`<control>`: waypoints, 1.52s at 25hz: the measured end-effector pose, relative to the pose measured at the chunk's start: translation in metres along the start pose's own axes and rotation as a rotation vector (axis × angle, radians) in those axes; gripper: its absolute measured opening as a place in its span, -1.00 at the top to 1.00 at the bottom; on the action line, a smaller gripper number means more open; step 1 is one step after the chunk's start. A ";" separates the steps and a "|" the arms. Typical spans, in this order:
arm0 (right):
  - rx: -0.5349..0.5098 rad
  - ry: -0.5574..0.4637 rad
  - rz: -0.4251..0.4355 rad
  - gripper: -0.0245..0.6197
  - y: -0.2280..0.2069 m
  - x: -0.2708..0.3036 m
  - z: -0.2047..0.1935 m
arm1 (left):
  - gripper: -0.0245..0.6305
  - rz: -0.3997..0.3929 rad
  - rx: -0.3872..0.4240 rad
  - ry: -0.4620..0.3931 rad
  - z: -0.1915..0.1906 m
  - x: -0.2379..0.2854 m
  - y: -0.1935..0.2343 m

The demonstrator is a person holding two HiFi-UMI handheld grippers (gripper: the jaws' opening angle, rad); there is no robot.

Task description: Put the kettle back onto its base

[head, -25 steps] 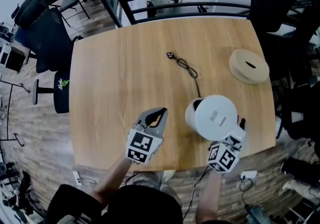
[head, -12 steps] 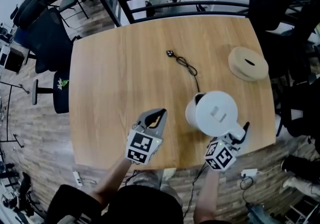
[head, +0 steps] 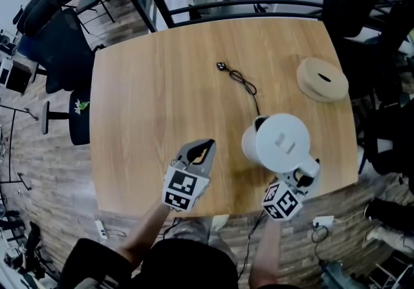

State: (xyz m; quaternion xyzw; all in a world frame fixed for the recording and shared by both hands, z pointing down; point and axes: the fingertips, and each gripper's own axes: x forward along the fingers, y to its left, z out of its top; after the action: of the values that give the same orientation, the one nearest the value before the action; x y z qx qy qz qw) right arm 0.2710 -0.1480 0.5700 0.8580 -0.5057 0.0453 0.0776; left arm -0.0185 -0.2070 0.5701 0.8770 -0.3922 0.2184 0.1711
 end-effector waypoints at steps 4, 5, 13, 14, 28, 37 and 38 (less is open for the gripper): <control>0.001 0.009 0.023 0.24 0.005 -0.005 0.003 | 0.92 -0.002 0.000 -0.010 0.003 -0.006 -0.003; -0.002 0.008 0.029 0.24 0.006 -0.007 0.004 | 0.92 -0.002 0.000 -0.013 0.003 -0.008 -0.003; -0.028 0.008 0.089 0.24 0.007 -0.034 0.020 | 0.92 -0.010 0.007 -0.051 0.014 -0.031 -0.016; -0.026 0.006 0.092 0.24 0.006 -0.039 0.022 | 0.92 -0.013 0.009 -0.056 0.015 -0.034 -0.019; -0.016 -0.022 0.186 0.30 0.003 -0.118 0.066 | 0.92 -0.026 0.035 -0.143 0.032 -0.096 -0.059; -0.016 -0.062 0.248 0.39 0.000 -0.177 0.096 | 0.92 -0.049 0.064 -0.197 0.039 -0.137 -0.094; -0.010 -0.060 0.250 0.40 -0.001 -0.184 0.100 | 0.92 -0.051 0.067 -0.203 0.040 -0.142 -0.099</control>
State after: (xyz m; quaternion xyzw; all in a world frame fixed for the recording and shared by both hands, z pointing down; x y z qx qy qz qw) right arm 0.1828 -0.0075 0.4431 0.7887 -0.6112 0.0263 0.0606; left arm -0.0176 -0.0766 0.4501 0.9096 -0.3775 0.1370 0.1068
